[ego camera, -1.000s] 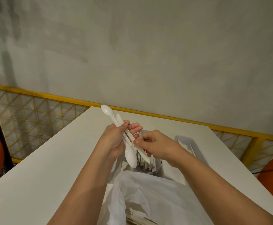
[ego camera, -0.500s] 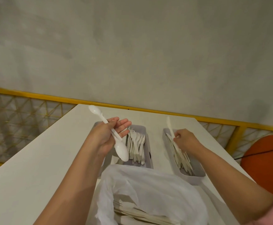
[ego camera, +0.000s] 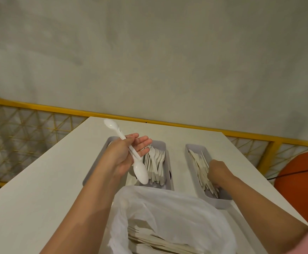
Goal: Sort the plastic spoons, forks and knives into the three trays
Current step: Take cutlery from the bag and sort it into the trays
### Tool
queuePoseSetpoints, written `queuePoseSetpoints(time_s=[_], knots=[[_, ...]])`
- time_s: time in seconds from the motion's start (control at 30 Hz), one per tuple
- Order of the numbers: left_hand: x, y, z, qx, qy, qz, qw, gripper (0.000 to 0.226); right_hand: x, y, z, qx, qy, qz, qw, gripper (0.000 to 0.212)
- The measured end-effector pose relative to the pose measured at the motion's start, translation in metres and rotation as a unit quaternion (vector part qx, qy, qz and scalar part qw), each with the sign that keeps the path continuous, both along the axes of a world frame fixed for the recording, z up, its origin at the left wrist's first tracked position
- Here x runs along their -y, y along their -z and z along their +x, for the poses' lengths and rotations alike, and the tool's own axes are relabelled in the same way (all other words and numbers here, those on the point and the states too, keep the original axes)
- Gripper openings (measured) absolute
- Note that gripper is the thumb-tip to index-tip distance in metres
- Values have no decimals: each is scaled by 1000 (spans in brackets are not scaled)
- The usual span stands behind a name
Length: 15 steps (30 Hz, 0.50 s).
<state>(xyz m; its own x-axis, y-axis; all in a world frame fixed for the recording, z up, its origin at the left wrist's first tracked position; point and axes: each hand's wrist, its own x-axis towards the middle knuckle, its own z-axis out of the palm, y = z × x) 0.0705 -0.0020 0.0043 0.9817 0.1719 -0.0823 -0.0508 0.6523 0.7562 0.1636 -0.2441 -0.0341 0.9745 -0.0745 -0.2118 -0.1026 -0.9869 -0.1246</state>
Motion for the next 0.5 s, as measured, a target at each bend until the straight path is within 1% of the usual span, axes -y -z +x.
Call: queuePoseSetpoints(time_s=[0.03, 0.07, 0.13, 0.2, 0.23, 0.3, 0.33, 0.4, 0.43, 0.5], knots=[[0, 0, 0, 0, 0, -1, 1000, 19, -2, 0, -1, 12, -11, -6, 1000, 17], [0, -1, 0, 0, -1, 1, 1000, 18, -6, -2, -3, 26, -14, 9, 1000, 10], [0, -1, 0, 1, -3, 3, 1000, 18, -12, -4, -3, 54, -21, 63, 996, 30], [1, -1, 0, 1, -5, 1, 1000, 17, -25, -11, -11, 41, -45, 167, 984, 32], [2, 0, 0, 0, -5, 1, 1000, 17, -35, -18, -20, 31, -79, 217, 973, 29], [2, 0, -1, 1, -6, 2, 1000, 17, -54, -32, -43, -7, -162, 285, 945, 24], [2, 0, -1, 4, -7, 2, 1000, 17, -63, -38, -55, -41, -191, 327, 925, 25], [2, -1, -1, 10, -9, -3, 1000, 19, -76, -49, -75, -124, -218, 404, 880, 28], [1, -2, -1, 12, -11, -5, 1000, 20, -81, -54, -82, -158, -233, 414, 866, 27], [0, -2, -1, 11, -15, -7, 1000, 21, -88, -56, -91, -197, -259, 408, 853, 21]])
